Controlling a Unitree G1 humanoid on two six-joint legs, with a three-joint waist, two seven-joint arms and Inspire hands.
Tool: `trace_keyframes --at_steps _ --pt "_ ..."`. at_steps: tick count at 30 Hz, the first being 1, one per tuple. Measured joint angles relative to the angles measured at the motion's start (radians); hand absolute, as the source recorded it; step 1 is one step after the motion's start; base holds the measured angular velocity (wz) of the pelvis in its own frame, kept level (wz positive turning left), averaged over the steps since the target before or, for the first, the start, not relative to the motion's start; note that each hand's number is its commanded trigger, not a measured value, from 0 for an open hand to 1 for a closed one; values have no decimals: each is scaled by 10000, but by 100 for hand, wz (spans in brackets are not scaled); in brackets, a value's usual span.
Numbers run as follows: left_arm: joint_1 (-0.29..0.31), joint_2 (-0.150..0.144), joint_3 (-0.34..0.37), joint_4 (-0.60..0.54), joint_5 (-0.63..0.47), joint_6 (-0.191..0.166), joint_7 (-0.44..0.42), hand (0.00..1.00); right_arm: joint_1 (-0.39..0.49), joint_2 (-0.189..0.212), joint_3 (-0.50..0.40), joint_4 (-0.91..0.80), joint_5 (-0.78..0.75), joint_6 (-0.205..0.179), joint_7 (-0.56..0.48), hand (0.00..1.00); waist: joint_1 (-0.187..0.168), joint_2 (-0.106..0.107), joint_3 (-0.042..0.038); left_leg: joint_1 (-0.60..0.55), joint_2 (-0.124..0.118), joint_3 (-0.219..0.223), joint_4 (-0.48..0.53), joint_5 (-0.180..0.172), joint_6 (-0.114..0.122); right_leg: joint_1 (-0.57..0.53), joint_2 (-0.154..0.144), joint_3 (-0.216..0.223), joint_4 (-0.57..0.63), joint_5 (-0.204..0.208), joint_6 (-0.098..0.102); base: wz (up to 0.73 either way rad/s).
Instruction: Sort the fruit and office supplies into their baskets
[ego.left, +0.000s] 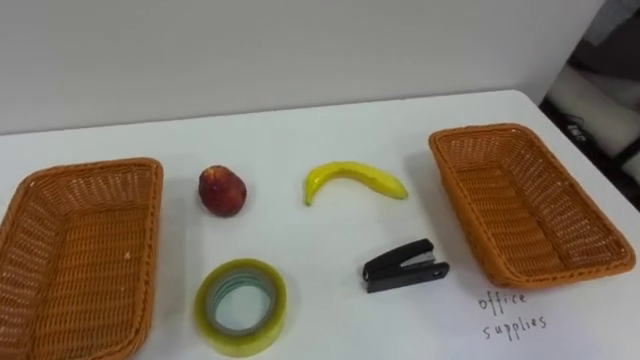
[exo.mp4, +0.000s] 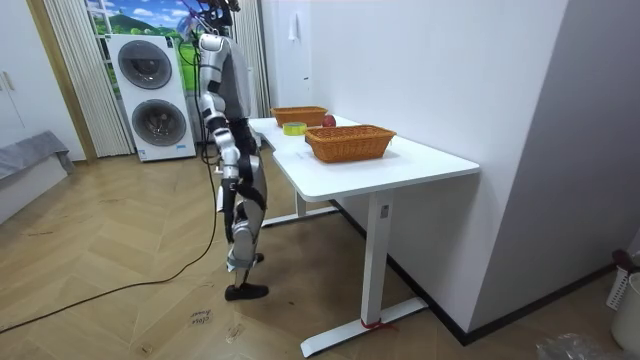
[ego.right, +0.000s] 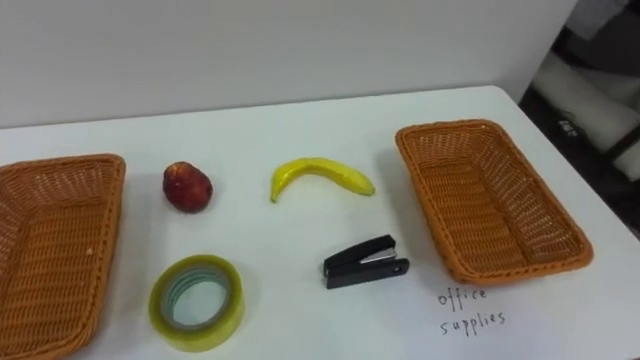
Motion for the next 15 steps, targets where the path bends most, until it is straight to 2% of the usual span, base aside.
trace_keyframes --at_steps 3,5,7,8,9,12,14,15 --pt "13 47 -76 -97 -27 -219 213 0 33 0 35 -2072 -710 -445 -1528 0 -15 -7 -9 -110 3 59 16 2 1 -178 4 12 15 -2 2 0" --pt "94 84 -224 -193 -27 -222 262 0 103 0 50 -3316 -1156 -548 -2233 0 2 3 -32 -191 7 59 31 6 -1 -240 12 23 20 -1 1 0" --pt "222 93 -245 -294 -8 -220 263 0 90 -1 46 -4411 -1740 -813 -3173 0 -6 1 -34 -209 29 53 55 7 -2 -240 33 14 26 1 -1 0" --pt "237 92 -248 -299 -7 -220 261 0 82 -1 33 -4667 -1879 -837 -3384 0 0 3 -33 -213 33 59 50 7 -2 -263 37 17 25 1 -1 0" --pt "271 92 -318 -296 -10 -220 262 0 36 -1 35 -5254 -2119 -864 -3814 0 7 -25 -68 -230 38 70 45 7 -2 -295 41 2 43 1 -1 0" --pt "281 111 -453 -296 -4 -331 258 0 -278 -44 24 -5938 -2944 -1256 -4543 0 -3 11 -47 -251 38 76 47 7 -3 -312 42 -12 42 2 -1 0" --pt "259 114 -450 -296 21 -462 250 0 -328 -64 18 -6535 -3200 -1268 -4893 0 9 11 -56 -305 39 66 47 7 -3 -412 39 -38 35 2 0 0" --pt "244 128 -432 -303 57 -508 246 0 -334 -84 11 -6983 -3221 -1393 -5045 0 10 17 -53 -356 39 56 50 8 -3 -476 37 -60 36 2 -1 0"
